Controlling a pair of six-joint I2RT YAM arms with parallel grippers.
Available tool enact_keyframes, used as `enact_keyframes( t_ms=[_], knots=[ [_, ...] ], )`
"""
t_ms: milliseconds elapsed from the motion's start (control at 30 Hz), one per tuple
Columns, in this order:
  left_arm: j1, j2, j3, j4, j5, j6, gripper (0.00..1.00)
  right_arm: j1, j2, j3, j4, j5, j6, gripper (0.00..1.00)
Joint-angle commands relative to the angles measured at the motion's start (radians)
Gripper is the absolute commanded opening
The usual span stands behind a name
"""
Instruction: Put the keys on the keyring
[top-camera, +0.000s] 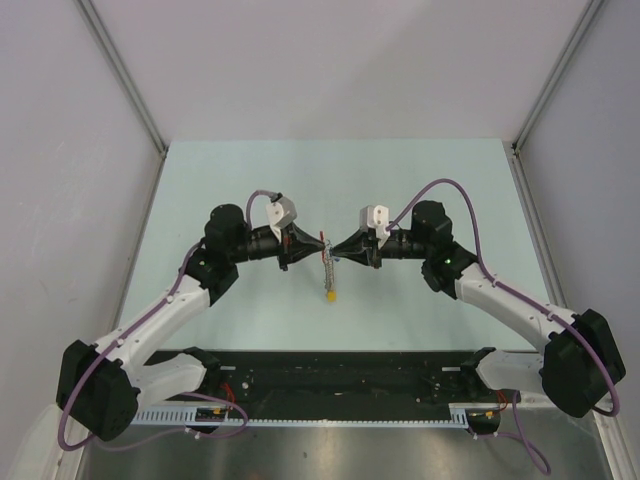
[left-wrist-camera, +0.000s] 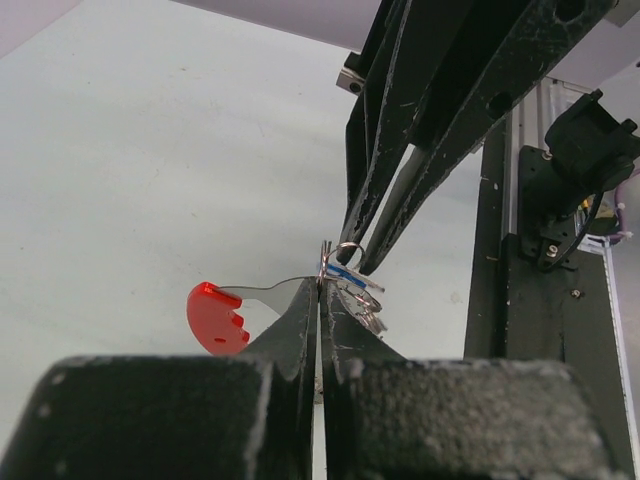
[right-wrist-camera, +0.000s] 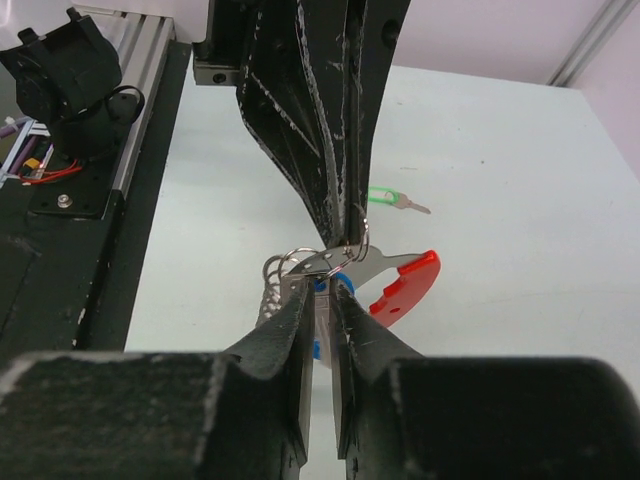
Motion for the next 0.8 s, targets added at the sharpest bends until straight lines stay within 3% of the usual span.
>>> enact_keyframes(
  t_ms=[0,267,567,767],
  knots=[
    [0.012,-0.031,0.012,0.089,-0.001,-0.017,0.01,0.000,0.008,0.029,-0.003,0.022,0.007,0.17],
    [0.011,-0.028,0.013,0.088,0.002,-0.020,0.00,0.005,0.003,0.024,0.015,0.028,0.021,0.18],
    [0.011,-0.027,0.016,0.077,-0.010,-0.011,0.00,0.002,-0.024,0.021,0.046,0.038,0.087,0.35],
    [0.011,-0.028,0.016,0.071,-0.016,-0.006,0.00,0.003,-0.041,0.021,0.060,0.089,0.134,0.36]
  ],
)
